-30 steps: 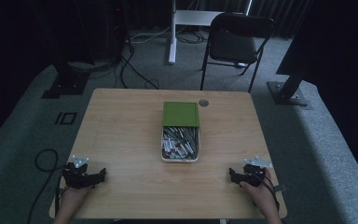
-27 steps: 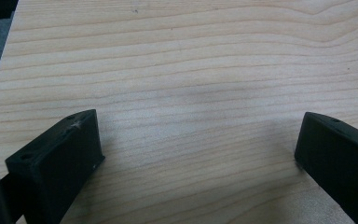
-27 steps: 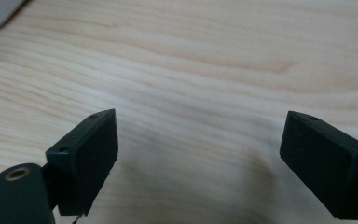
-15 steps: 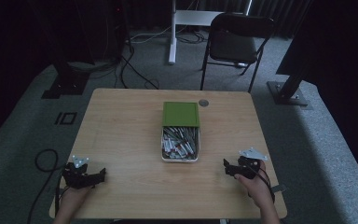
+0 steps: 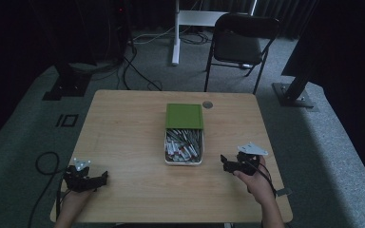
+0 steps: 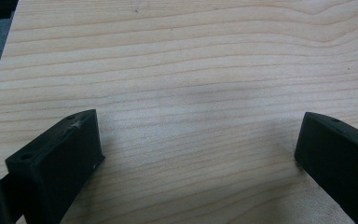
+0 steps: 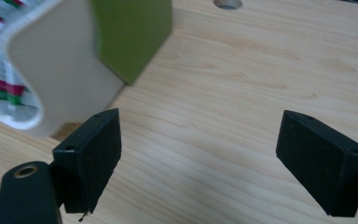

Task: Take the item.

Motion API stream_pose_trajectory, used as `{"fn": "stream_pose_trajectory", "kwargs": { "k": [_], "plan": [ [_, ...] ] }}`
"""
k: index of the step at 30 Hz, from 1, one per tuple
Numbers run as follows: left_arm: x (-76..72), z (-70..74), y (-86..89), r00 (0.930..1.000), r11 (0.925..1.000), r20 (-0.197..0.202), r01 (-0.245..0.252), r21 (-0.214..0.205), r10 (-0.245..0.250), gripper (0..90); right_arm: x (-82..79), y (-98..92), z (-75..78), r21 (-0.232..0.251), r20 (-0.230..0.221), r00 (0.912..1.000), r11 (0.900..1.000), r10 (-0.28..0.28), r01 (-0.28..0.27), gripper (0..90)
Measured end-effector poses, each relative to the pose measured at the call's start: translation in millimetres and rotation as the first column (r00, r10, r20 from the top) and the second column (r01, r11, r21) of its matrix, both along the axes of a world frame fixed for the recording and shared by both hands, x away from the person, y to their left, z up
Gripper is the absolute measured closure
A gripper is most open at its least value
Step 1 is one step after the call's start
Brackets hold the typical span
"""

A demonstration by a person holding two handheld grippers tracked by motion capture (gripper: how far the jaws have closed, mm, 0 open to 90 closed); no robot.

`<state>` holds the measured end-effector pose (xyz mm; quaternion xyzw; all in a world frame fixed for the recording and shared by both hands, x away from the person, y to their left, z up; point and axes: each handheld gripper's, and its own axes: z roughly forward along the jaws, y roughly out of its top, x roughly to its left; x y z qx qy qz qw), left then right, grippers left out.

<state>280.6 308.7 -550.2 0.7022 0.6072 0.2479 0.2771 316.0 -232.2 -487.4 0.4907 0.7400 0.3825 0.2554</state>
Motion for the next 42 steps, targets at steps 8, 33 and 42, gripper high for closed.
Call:
{"fn": "stream_pose_trajectory", "kwargs": {
  "k": [8,33,42],
  "plan": [
    [0.0,0.0,0.0,1.0,1.0,0.0,0.0,0.0,0.0,1.3,4.3,13.8,15.5,0.02,0.029,0.9988,0.999,0.04,-0.041,14.3],
    [0.0,0.0,0.0,1.0,1.0,0.0,0.0,0.0,0.0,1.3,7.0,77.0,45.0,0.017,0.112,0.9741,0.9798,0.196,-0.199,18.8],
    [0.1,-0.1,-0.1,1.0,1.0,0.001,-0.001,-0.001,0.001,1.3,2.8,93.8,48.8,0.014,0.13,0.9624,0.9701,0.239,-0.242,19.8]
  ]
}}
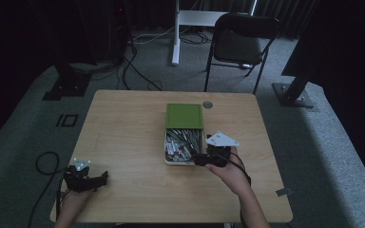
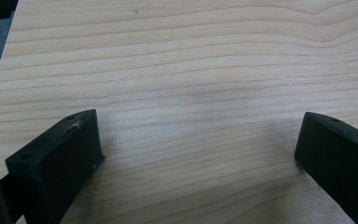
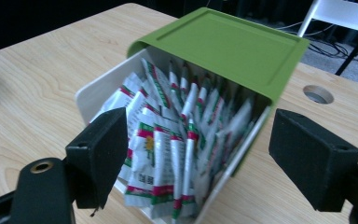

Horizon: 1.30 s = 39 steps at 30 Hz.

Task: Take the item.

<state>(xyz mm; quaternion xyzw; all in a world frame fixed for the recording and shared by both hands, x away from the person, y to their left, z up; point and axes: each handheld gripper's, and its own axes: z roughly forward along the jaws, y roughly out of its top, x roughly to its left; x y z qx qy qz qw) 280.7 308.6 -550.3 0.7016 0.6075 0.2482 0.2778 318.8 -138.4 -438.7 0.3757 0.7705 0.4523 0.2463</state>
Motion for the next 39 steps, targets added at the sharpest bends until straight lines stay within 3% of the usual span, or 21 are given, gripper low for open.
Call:
{"fn": "stream_pose_trajectory", "kwargs": {
  "k": [10,14,17,21,26,32,39],
  "plan": [
    [0.0,0.0,0.1,1.0,1.0,-0.001,0.001,0.001,-0.001,1.3,-4.1,17.2,-6.0,-0.023,0.019,0.9983,0.9982,0.055,-0.055,35.9],
    [0.0,0.1,0.1,1.0,1.0,-0.001,0.001,0.001,-0.001,1.3,-5.8,21.9,-11.5,-0.049,0.034,0.9931,0.9927,0.112,-0.11,45.7],
    [0.0,0.1,0.1,1.0,1.0,-0.001,0.001,0.001,-0.001,1.3,-5.7,24.3,-16.7,-0.068,-0.001,0.9918,0.9895,0.128,-0.128,51.2],
    [0.0,0.1,0.1,1.0,1.0,-0.001,0.001,0.001,-0.001,1.3,-5.8,25.9,-23.4,-0.083,-0.013,0.9932,0.9898,0.115,-0.116,62.7],
    [0.0,0.1,0.1,1.0,1.0,-0.001,0.001,0.001,-0.001,1.3,-4.5,28.5,-31.9,-0.109,-0.022,0.9951,0.9892,0.096,-0.098,69.7],
    [0.0,0.1,0.1,1.0,1.0,-0.001,0.001,0.001,-0.001,1.3,0.0,30.6,-44.0,-0.129,-0.054,0.9955,0.9881,0.077,-0.084,72.0],
    [-0.1,0.1,0.1,1.0,1.0,-0.001,0.001,0.002,-0.001,1.3,2.4,35.7,-53.8,-0.156,-0.054,0.998,0.987,0.032,-0.04,71.1]
  ]
}}
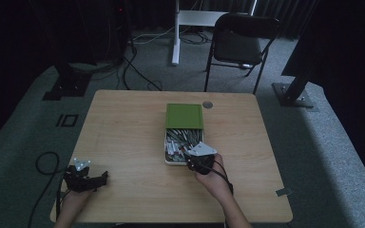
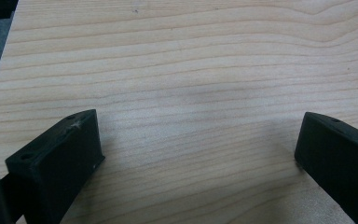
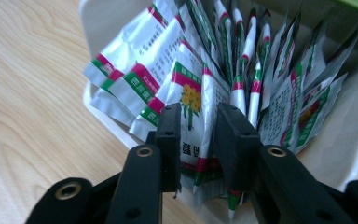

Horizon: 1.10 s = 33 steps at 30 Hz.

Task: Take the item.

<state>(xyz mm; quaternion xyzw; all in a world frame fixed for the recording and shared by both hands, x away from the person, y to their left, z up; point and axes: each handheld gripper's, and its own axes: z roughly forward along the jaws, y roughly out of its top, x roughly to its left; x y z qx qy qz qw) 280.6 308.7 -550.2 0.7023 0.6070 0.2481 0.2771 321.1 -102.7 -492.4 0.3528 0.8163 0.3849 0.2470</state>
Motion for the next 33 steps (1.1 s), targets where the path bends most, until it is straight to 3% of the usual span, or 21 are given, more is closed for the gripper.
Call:
{"fn": "stream_pose_trajectory", "kwargs": {
  "k": [7,17,23,28,33],
  "plan": [
    [0.0,0.1,0.1,1.0,1.0,-0.001,0.001,0.001,-0.001,1.3,0.9,4.3,-6.4,-0.009,0.023,0.9971,0.9974,-0.072,0.072,74.4],
    [0.0,0.1,0.1,1.0,1.0,-0.002,0.001,0.002,-0.001,1.3,0.5,14.0,-13.9,-0.037,0.054,0.9904,0.9909,-0.127,0.13,80.0],
    [0.0,0.1,0.1,1.0,1.0,-0.002,0.001,0.002,-0.001,1.3,3.5,13.5,-12.2,-0.067,0.047,0.9918,0.9903,-0.119,0.122,87.4],
    [0.0,0.1,0.1,1.0,1.0,-0.001,0.001,0.001,-0.001,1.3,4.9,8.3,-5.2,-0.016,0.002,0.9931,0.9929,-0.118,0.118,88.7],
    [0.0,0.0,0.0,1.0,1.0,0.0,0.0,0.0,0.0,1.3,2.2,5.9,2.7,0.016,0.007,0.9944,0.9943,-0.105,0.105,88.7]
  ]
}}
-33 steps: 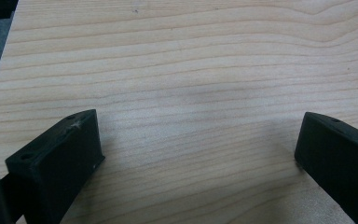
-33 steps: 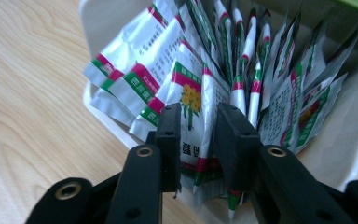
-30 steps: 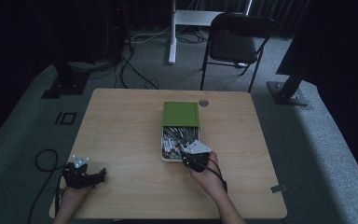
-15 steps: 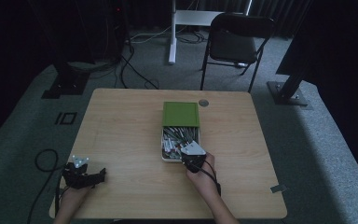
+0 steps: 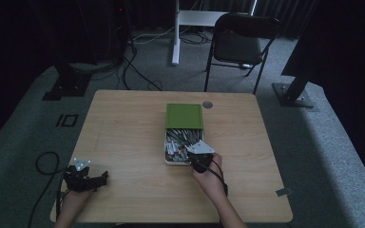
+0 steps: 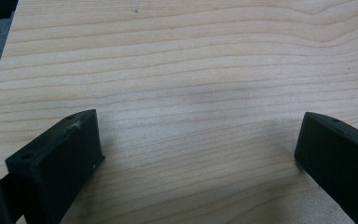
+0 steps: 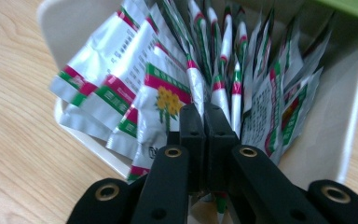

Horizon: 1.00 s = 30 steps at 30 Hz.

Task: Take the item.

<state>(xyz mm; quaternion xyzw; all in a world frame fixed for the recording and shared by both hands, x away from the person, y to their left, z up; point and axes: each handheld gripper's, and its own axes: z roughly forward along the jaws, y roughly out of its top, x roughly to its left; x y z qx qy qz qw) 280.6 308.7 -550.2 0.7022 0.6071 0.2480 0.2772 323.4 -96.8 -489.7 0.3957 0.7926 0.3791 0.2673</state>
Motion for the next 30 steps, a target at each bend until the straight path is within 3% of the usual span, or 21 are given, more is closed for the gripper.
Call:
{"fn": "stream_pose_trajectory", "kwargs": {
  "k": [7,13,16,22,30],
  "plan": [
    [0.0,0.0,0.1,1.0,1.0,0.0,0.0,0.0,0.0,1.3,-4.6,-0.7,15.6,0.03,0.013,0.9995,0.9991,0.029,-0.03,88.8],
    [0.0,0.0,0.0,1.0,1.0,0.0,0.0,0.0,0.0,1.3,-9.6,-2.9,34.5,0.093,0.031,0.9982,0.9942,0.051,-0.053,88.8],
    [0.0,0.1,0.3,1.0,1.0,-0.002,0.002,0.003,-0.002,1.3,-11.4,-4.8,45.8,0.111,0.06,0.9968,0.992,0.054,-0.06,88.9],
    [0.0,0.0,0.0,1.0,1.0,-0.001,0.0,0.0,0.0,1.3,-12.4,-16.0,65.5,0.143,0.098,0.9946,0.9887,0.032,-0.046,88.9],
    [0.0,0.1,0.1,1.0,1.0,-0.001,0.001,0.0,-0.001,1.3,-7.5,-43.3,83.8,0.177,0.14,0.9892,0.984,-0.042,0.016,88.8]
  ]
}}
